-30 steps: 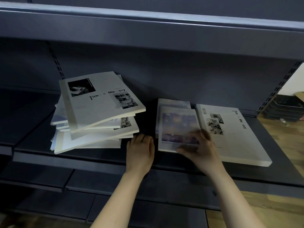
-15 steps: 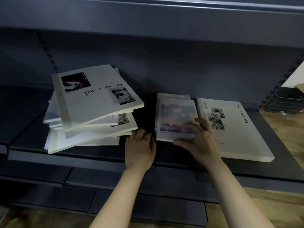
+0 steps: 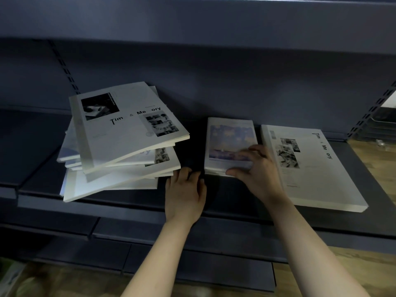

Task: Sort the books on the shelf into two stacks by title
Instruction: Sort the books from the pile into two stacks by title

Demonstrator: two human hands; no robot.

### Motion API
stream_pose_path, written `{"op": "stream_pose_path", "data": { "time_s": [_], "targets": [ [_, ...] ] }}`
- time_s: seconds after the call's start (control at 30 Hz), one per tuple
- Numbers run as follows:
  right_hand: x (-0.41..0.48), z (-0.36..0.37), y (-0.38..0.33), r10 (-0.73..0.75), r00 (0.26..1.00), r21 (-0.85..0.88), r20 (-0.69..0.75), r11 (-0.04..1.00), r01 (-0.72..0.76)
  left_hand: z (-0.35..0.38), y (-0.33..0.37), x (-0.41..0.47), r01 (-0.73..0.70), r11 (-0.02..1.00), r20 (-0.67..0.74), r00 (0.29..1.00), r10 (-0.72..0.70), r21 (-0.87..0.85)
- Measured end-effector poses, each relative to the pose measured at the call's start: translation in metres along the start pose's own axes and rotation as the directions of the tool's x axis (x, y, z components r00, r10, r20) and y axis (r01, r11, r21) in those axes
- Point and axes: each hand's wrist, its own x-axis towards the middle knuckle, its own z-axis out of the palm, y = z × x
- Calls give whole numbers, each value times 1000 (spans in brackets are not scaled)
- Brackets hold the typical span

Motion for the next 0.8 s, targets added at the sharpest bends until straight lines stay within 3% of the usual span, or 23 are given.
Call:
{"op": "stream_pose_path", "data": {
  "time_s": [0.3,0.53,0.8],
  "targets": [
    [4,11,3,-19,998,-44,-64,999,16,0,-1,-1,-2,1000,-11,1000,2,-9],
    [-10,12,-13,-32,981,-261,-189,965,-19,-4,-1,-2,-32,997,-21,999,30,-73],
    [-39,29,-28,-128,960,-138,-250,986,96,-32,16,-13,-209,961,49,974,221,-180]
  ]
}}
